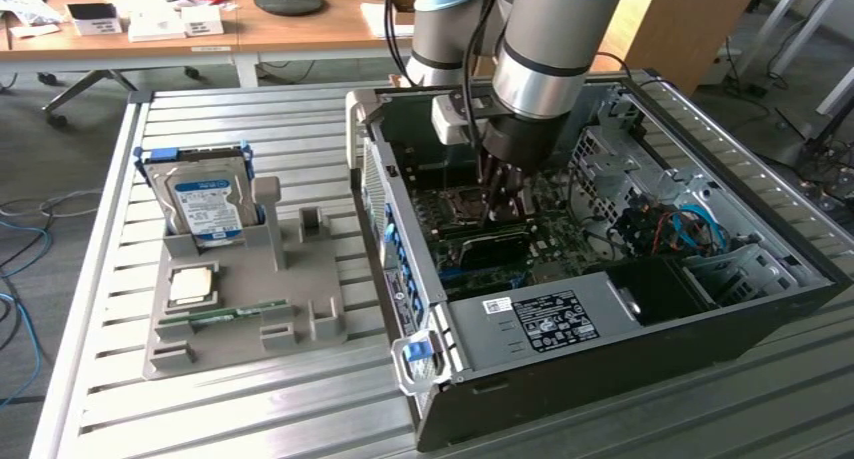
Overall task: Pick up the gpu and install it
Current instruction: 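Press down on the gpu until it lock into place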
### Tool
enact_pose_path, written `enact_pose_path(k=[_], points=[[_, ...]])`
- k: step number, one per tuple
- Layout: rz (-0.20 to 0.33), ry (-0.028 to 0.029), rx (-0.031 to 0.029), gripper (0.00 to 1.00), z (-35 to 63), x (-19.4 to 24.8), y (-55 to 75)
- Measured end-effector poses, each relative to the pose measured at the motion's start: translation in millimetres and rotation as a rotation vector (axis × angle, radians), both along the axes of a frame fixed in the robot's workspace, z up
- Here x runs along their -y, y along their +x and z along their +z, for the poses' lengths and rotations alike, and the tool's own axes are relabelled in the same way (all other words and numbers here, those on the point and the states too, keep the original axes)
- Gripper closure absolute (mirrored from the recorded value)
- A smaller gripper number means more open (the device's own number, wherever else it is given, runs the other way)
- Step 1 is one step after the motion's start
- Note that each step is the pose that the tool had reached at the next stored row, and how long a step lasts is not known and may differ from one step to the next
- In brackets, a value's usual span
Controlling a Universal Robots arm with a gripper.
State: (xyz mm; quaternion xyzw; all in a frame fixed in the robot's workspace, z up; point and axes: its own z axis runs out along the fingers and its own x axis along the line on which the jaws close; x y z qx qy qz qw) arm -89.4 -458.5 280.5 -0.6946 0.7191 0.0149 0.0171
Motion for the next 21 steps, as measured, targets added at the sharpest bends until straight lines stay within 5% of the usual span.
enact_pose_path(k=[21], points=[[0.000, 0.0002, 0.0001, 0.89, -8.7, -0.1, -2.2]])
